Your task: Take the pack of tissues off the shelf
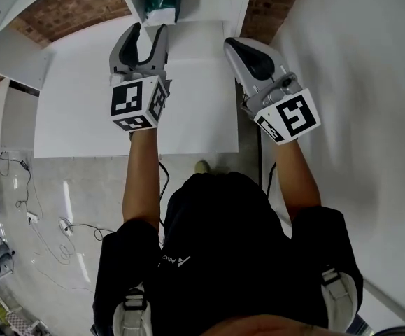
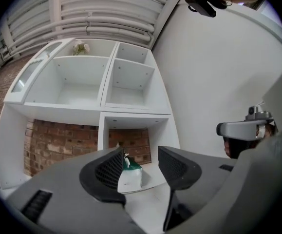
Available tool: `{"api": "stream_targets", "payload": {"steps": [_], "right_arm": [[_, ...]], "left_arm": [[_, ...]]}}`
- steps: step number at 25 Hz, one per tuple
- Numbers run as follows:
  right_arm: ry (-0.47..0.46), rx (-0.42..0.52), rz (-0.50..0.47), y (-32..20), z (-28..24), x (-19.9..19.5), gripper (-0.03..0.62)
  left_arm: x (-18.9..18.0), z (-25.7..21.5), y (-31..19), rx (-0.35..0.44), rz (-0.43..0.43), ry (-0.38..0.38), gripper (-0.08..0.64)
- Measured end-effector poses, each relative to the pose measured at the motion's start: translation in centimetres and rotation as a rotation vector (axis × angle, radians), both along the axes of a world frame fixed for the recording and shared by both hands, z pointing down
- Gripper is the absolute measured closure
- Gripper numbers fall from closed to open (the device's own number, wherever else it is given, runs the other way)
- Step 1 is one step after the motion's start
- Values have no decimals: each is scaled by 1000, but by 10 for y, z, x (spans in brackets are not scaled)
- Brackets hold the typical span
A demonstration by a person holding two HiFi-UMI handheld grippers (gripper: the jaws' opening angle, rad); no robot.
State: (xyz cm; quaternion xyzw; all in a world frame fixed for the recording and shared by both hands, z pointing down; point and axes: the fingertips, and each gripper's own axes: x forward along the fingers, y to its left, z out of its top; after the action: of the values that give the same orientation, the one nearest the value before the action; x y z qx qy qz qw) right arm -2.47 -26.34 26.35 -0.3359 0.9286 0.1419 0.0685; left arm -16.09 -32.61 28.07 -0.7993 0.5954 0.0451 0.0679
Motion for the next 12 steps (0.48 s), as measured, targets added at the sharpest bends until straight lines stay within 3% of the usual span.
{"api": "stream_targets", "payload": {"steps": [12], "right_arm": [[38, 1, -17, -43, 6, 6, 591]], "left_arm": [[16, 34, -82, -120, -26, -72, 151]]}}
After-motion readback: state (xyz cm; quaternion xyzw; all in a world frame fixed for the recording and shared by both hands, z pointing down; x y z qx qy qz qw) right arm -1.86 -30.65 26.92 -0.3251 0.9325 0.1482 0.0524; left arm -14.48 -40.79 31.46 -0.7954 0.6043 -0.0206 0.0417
